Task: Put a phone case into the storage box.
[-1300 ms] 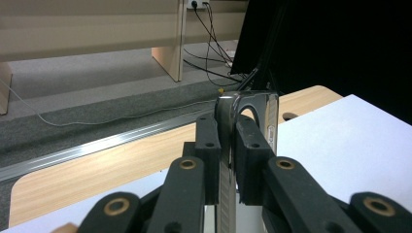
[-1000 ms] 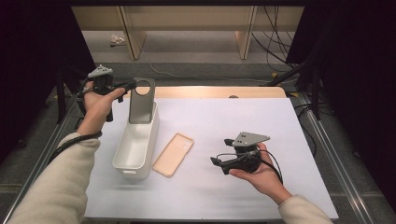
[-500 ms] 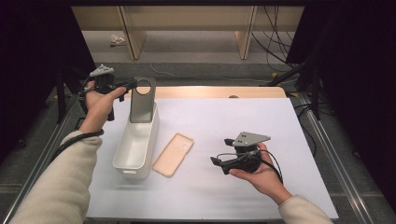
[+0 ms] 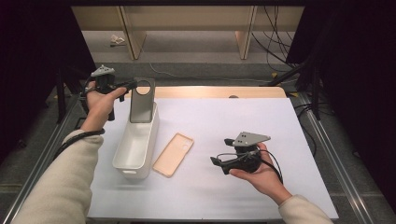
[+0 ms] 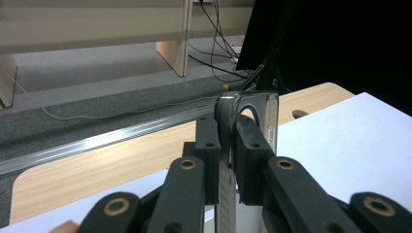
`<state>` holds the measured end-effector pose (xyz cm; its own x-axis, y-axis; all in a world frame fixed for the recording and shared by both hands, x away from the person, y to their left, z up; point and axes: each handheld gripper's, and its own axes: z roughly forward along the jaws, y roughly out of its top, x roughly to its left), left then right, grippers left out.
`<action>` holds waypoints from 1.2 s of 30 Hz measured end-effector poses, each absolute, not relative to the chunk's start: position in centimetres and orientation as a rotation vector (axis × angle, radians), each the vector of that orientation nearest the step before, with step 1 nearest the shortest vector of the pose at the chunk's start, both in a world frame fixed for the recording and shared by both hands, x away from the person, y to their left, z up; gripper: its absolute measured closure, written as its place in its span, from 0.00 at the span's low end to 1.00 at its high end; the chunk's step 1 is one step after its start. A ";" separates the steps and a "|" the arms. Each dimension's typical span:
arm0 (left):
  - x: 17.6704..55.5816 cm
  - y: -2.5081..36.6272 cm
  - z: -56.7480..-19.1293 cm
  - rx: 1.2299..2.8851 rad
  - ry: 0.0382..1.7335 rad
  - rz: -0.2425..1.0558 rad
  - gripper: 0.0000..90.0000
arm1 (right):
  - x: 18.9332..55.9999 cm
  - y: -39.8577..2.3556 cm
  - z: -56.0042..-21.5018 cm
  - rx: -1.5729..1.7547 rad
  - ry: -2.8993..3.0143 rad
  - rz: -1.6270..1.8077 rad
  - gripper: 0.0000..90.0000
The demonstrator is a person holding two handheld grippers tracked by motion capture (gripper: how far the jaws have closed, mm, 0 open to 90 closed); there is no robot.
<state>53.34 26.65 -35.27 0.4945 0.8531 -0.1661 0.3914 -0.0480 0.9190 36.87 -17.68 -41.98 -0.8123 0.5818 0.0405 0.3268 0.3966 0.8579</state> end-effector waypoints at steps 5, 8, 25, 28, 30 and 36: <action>53.4 26.7 -35.5 1.650 1.089 0.528 0.91 | 36.9 -17.7 -42.0 0.798 2.390 1.376 0.18; 53.5 26.7 -35.7 1.653 1.091 0.526 0.91 | 36.9 -17.7 -42.0 0.800 2.392 1.373 0.18; 54.0 26.2 -35.9 1.661 1.093 0.520 0.91 | 37.0 -17.7 -42.0 0.801 2.394 1.374 0.18; 54.1 26.2 -36.1 1.665 1.098 0.518 0.91 | 36.9 -17.7 -42.0 0.800 2.392 1.377 0.18; 54.1 26.1 -36.2 1.665 1.100 0.516 0.91 | 36.9 -17.7 -42.0 0.801 2.392 1.378 0.18; 54.2 26.1 -36.4 1.663 1.105 0.513 0.91 | 36.9 -17.7 -42.0 0.801 2.395 1.375 0.18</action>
<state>54.24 26.08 -36.37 0.4862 0.8556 -0.1776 0.4167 -0.0484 0.9078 36.94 -17.73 -42.03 -0.8123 0.5816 0.0424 0.3298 0.3981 0.8560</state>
